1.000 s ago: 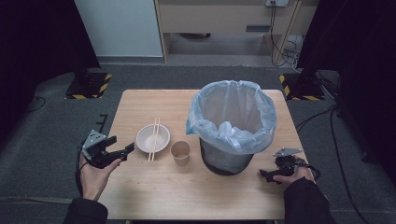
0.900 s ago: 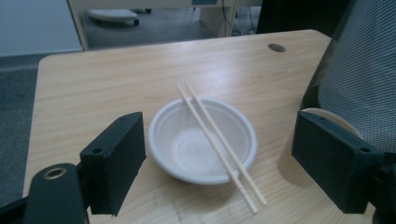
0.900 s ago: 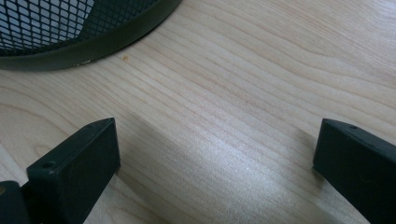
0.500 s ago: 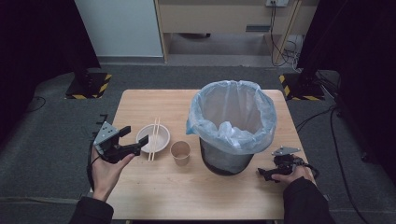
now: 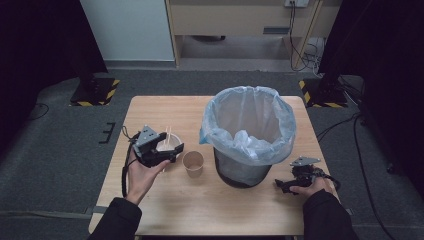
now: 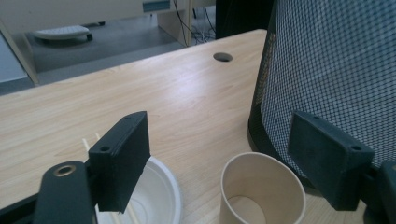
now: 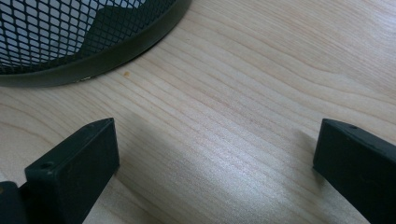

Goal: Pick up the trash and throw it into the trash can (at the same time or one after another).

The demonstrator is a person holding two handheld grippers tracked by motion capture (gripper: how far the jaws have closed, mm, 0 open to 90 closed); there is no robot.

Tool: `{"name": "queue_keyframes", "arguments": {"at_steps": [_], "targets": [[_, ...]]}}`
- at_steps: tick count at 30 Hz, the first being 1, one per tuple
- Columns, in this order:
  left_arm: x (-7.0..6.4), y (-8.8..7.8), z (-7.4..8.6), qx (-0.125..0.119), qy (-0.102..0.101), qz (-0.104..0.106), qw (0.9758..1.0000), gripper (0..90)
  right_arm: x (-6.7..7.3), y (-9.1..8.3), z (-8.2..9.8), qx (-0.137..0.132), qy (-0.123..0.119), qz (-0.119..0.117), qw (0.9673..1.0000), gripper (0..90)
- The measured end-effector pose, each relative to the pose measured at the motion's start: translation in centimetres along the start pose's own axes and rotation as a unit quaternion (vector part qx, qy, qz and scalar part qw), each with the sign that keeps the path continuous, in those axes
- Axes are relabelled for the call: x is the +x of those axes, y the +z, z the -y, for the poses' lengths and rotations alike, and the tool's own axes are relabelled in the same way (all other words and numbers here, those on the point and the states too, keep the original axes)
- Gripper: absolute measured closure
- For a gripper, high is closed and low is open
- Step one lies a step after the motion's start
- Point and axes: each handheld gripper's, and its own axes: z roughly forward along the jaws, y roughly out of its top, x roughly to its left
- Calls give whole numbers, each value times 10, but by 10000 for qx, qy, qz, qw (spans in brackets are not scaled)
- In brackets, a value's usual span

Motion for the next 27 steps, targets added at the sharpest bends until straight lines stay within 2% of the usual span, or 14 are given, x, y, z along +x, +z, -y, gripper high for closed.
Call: {"name": "queue_keyframes", "arguments": {"at_steps": [2,5,8,11,16,20,21,23,27], "targets": [[-3,12,4,187,5,16,9998,243,0,0,0,-8,-7,-6,10000,4],[-4,19,6,285,-38,39,9996,271,0,0,0,0,-11,-9,10000,4],[-6,29,12,515,-54,147,9986,326,0,0,-1,31,-21,-4,10000,4],[-7,33,15,638,-55,162,9978,351,-1,0,-1,27,-37,-22,10000,5],[-11,44,26,1066,27,112,9942,419,-1,0,0,7,-41,-41,10000,5],[-11,49,34,1346,-84,140,9908,515,-1,0,0,24,-55,-48,10000,5],[-10,50,35,1405,-122,148,9899,515,-1,0,0,24,-55,-48,10000,5],[-10,51,36,1516,-156,154,9882,580,-1,0,0,13,-52,-54,10000,5],[-12,52,37,1656,-168,126,9860,689,-1,0,0,13,-61,-62,10000,5]]}}
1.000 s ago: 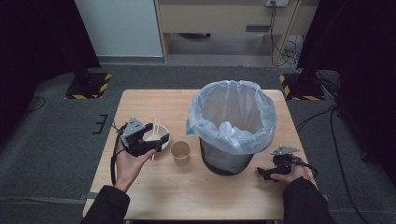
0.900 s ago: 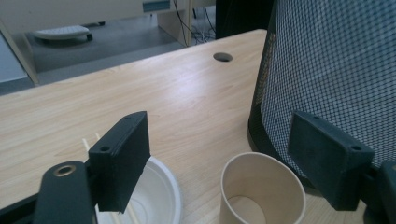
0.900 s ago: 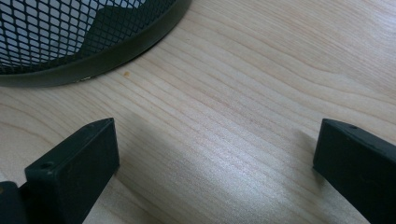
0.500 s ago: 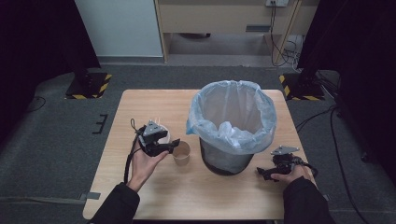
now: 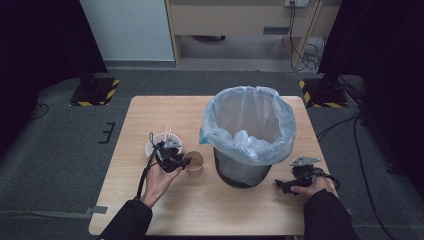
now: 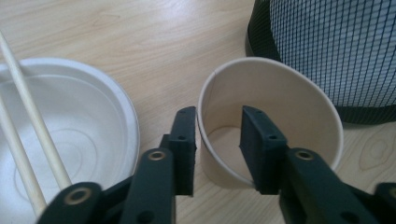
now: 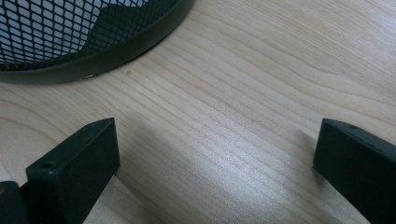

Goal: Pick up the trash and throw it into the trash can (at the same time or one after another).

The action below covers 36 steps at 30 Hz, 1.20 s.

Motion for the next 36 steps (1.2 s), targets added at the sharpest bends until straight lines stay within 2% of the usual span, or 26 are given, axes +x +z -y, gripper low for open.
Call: {"name": "queue_keyframes", "arguments": {"at_steps": [5,12,19,23,29,34,35,36], "targets": [[0,-1,1,191,-99,-5,9998,825,0,0,0,-3,-3,-5,10000,5],[1,-4,-1,190,-239,58,9995,845,0,0,0,-12,-9,-13,10000,6],[2,-18,-6,-64,-251,15,9997,853,0,0,0,-20,-12,-11,10000,6],[5,-34,-12,-396,-250,-73,9989,852,0,0,1,-22,-11,-12,10000,6],[11,-63,-21,-968,-271,-110,9949,852,-1,0,1,-18,-12,-21,10000,6],[17,-90,-27,-1514,-376,-118,9877,852,-1,0,1,-17,-14,-23,10000,6],[19,-100,-29,-1688,-433,-115,9846,852,-1,0,1,-27,-15,-18,10000,6],[19,-100,-29,-1688,-433,-115,9846,852,-1,0,1,-27,-15,-18,10000,6]]}}
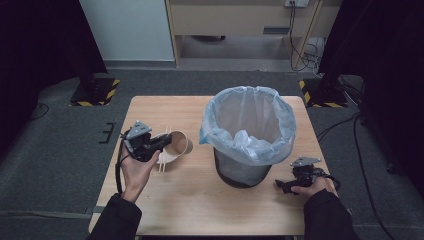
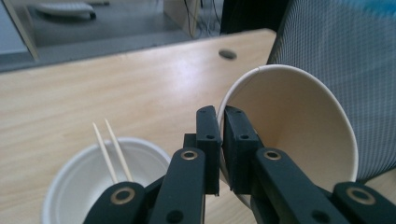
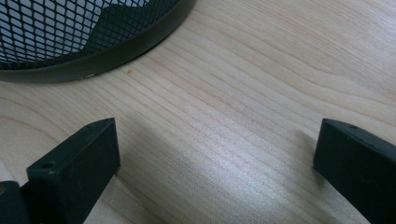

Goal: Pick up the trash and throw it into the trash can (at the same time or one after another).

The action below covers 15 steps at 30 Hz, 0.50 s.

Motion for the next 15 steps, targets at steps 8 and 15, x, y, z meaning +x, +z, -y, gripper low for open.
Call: {"name": "queue_keyframes", "arguments": {"at_steps": [8,15], "targets": [[3,-36,-21,-714,-112,54,9974,852,0,0,0,10,-3,-8,10000,6],[-3,-66,-38,-1292,-105,150,9915,852,0,0,0,-4,-4,-3,10000,6]]}}
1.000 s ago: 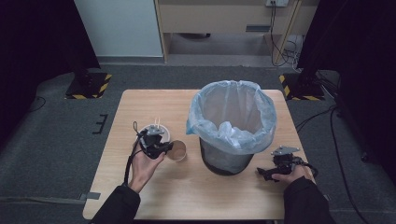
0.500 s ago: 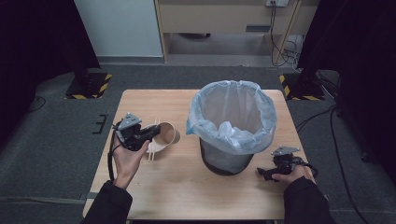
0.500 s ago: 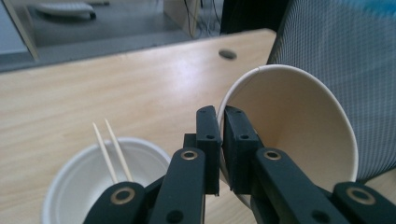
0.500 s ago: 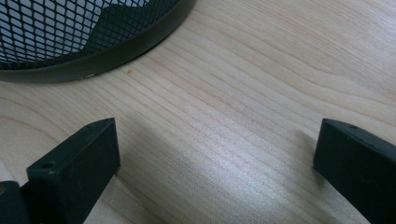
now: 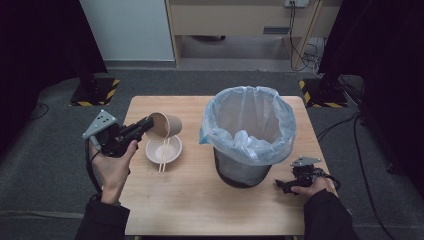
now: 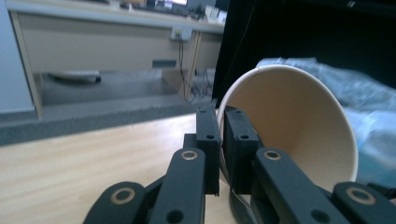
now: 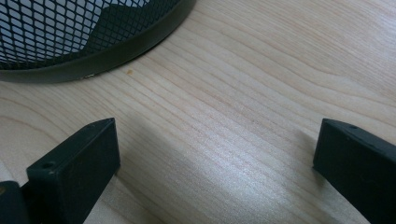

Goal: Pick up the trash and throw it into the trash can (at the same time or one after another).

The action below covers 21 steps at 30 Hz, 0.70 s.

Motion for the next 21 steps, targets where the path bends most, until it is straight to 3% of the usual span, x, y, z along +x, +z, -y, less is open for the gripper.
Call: {"name": "queue_keyframes", "arguments": {"at_steps": [8,12,21], "targets": [[-12,-23,-20,-555,62,193,9983,851,0,0,0,-21,5,7,10000,5],[-23,-33,-30,-848,128,336,9957,852,0,1,0,-28,3,8,10000,5],[-37,-29,-44,-997,168,633,9929,851,-1,0,2,-110,-34,-14,9999,6]]}}
